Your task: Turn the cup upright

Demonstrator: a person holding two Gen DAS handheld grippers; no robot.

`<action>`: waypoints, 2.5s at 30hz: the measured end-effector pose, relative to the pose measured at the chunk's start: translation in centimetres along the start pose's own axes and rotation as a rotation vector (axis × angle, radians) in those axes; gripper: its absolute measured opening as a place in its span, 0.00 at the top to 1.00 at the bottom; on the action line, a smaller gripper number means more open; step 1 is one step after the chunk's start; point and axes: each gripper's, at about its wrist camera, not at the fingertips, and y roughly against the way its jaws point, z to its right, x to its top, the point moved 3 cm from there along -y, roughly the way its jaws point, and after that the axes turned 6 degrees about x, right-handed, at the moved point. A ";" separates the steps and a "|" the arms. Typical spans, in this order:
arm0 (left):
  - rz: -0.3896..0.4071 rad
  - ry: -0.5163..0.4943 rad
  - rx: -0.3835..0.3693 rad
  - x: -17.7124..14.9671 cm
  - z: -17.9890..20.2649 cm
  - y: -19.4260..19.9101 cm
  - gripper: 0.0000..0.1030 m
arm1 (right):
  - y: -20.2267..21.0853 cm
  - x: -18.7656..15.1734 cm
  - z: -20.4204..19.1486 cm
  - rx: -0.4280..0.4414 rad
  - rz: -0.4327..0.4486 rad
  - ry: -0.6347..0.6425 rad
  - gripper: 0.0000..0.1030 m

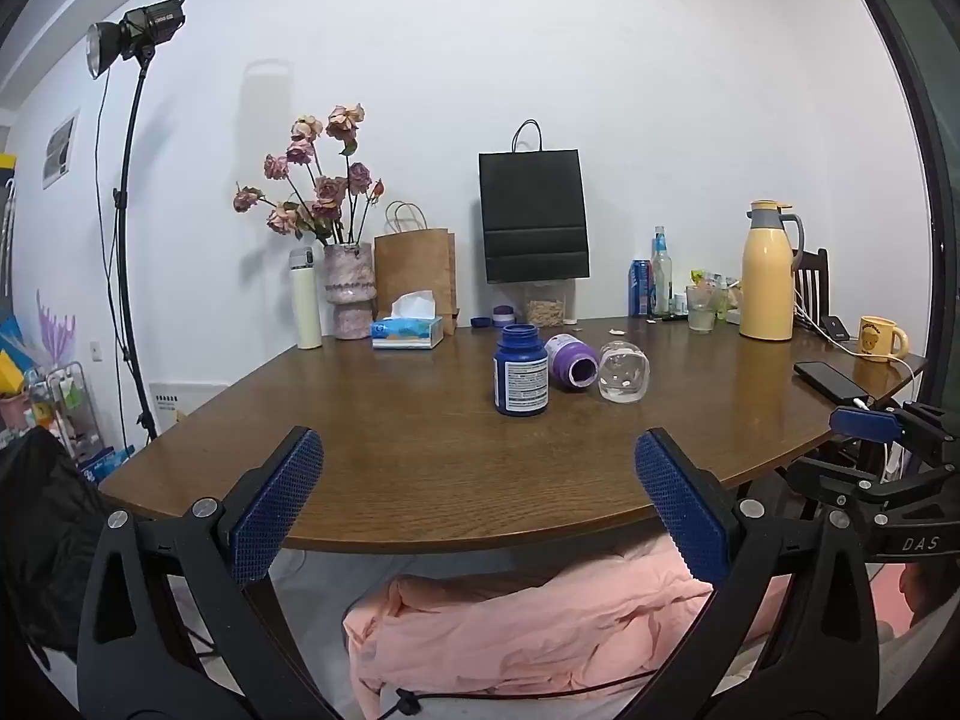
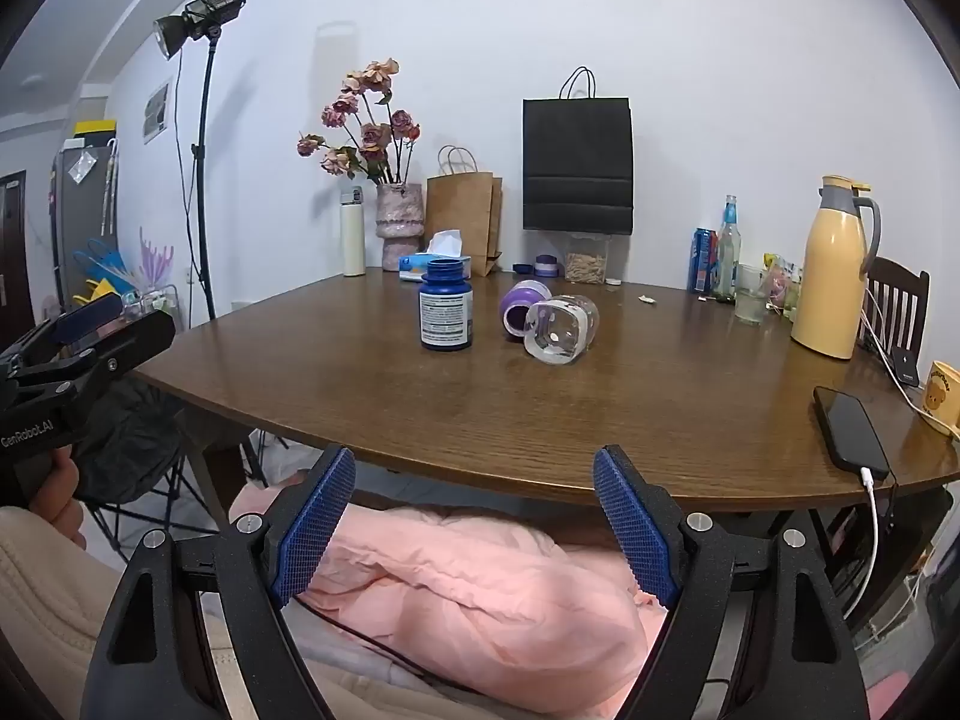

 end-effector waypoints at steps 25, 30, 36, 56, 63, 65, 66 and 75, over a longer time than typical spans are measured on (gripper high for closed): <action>-0.001 0.001 -0.002 -0.7 0.9 -0.6 0.00 | 0.1 0.1 -0.1 0.001 0.003 -0.007 0.16; 0.000 0.000 -0.001 -0.8 0.9 -0.6 0.00 | 0.1 0.1 -0.1 0.001 0.002 -0.007 0.16; -0.002 0.000 -0.001 -0.8 0.9 -0.6 0.00 | 0.0 0.1 0.0 0.001 0.002 -0.008 0.16; -0.001 0.000 -0.002 -0.7 0.8 -0.5 0.00 | -0.3 -0.3 -0.1 0.002 -0.002 -0.010 0.16; 0.000 0.000 -0.003 -0.9 0.9 -0.6 0.00 | -0.3 -0.1 -0.1 0.003 -0.004 -0.009 0.16; 0.000 -0.001 -0.003 -1.1 1.0 -0.7 0.00 | -0.4 -0.2 -0.1 0.007 -0.007 -0.008 0.16; 0.000 -0.001 -0.003 -1.0 0.9 -0.6 0.00 | -0.7 -0.3 0.0 0.010 -0.012 -0.007 0.16; 0.003 -0.006 -0.009 -1.1 1.1 -1.1 0.00 | -1.1 0.0 0.1 0.013 -0.011 -0.003 0.16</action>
